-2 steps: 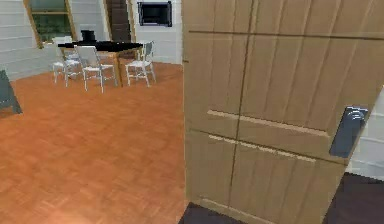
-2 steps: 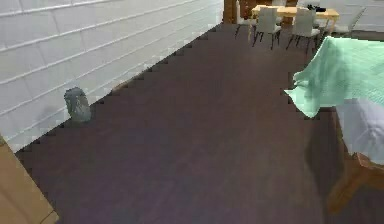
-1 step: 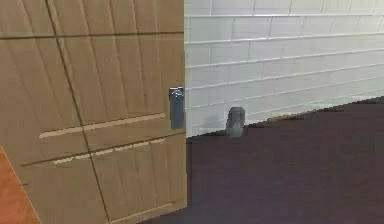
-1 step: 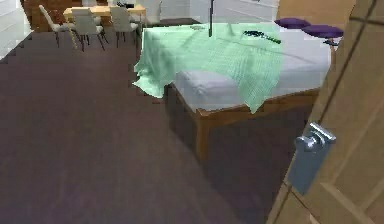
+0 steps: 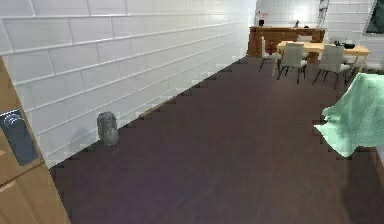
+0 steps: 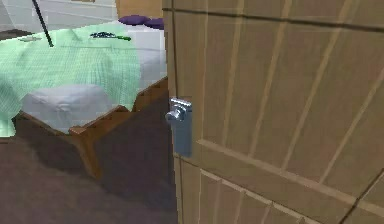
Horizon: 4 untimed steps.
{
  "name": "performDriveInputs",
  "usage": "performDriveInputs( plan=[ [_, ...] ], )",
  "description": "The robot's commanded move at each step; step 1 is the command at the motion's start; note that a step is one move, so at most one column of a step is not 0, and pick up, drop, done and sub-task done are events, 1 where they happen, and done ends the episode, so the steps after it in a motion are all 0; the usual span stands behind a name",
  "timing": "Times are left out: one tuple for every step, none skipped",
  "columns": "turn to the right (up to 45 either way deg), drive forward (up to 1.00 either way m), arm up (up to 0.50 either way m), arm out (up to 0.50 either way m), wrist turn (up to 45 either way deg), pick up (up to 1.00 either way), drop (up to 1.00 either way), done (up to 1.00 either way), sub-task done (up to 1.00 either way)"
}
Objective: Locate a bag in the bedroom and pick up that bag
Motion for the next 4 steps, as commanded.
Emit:
performDriveInputs(
  plan=[
    [0.0,0.65,0.00,0.00,0.0,0.00,0.00,0.00,0.00],
    [-39.0,0.00,0.00,0.00,0.0,0.00,0.00,0.00,0.00],
    [0.0,0.85,0.00,0.00,0.0,0.00,0.00,0.00,0.00],
    [-45.0,0.00,0.00,0.00,0.0,0.00,0.00,0.00,0.00]
  ],
)
